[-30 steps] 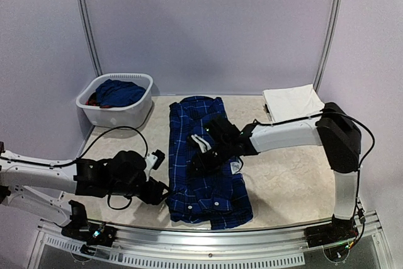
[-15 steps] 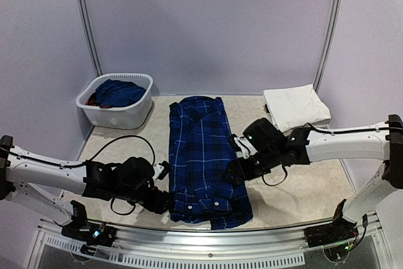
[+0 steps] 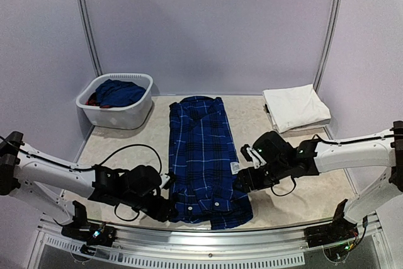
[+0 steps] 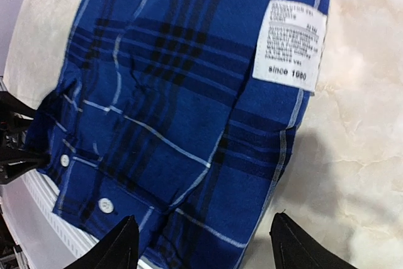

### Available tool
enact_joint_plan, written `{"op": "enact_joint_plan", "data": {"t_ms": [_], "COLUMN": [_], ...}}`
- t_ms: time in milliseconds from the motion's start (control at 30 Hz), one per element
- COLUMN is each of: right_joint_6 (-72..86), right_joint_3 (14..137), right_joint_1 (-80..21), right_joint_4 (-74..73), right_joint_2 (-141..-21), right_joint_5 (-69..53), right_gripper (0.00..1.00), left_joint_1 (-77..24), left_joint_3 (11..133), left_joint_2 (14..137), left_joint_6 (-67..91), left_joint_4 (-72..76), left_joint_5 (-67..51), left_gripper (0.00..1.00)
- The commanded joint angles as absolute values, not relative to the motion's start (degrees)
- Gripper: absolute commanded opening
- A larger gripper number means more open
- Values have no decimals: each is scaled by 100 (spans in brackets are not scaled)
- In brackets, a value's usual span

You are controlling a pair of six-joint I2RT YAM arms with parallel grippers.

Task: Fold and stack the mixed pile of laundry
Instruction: Fold the rectangle-folded shirt at the center of the board.

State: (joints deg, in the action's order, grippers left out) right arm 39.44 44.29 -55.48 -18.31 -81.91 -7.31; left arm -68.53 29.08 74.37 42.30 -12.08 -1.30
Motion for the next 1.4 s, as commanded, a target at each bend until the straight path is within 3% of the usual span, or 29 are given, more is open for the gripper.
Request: {"op": "enact_joint_plan", "data": {"t_ms": [0,133,300,467,600,1000,1367], "right_joint_6": [4107,4226,4365,4412,4405,4074,3986], "right_joint_3": [4161,3950,3759,3663,3683,4305,5207], "right_joint_1": [-5553,-5561,-5662,-5708,-5709,-5705,-5363], "right_joint_4": [-1465,-1228,-972,-717,-523,-1366,-1777], "right_joint_2": [-8427,-8505,-8484,-8421,-8510,-7928,-8178], "right_joint_5": [-876,-1036,-1149,-1260,-1379,-621,-398], "right_gripper": [70,60,38,16,1,0,0], "left_joint_1": [-6990,-7052,-7109,-7128,-7132,-7067,-6385], "left_joint_3": [2808,2850,2895,2975,3064,3602,3924], "left_joint_2": [7527,7595,7680,7693,7712,6912,6432], "left_joint_6": [4399,4453,4498,4474,4410,4040,3741], "left_joint_4": [-1005,-963,-881,-828,-778,-1665,-1739], "left_joint_5": [-168,-165,-143,-123,-115,634,1024], "left_gripper": [55,50,38,0,0,0,0]}}
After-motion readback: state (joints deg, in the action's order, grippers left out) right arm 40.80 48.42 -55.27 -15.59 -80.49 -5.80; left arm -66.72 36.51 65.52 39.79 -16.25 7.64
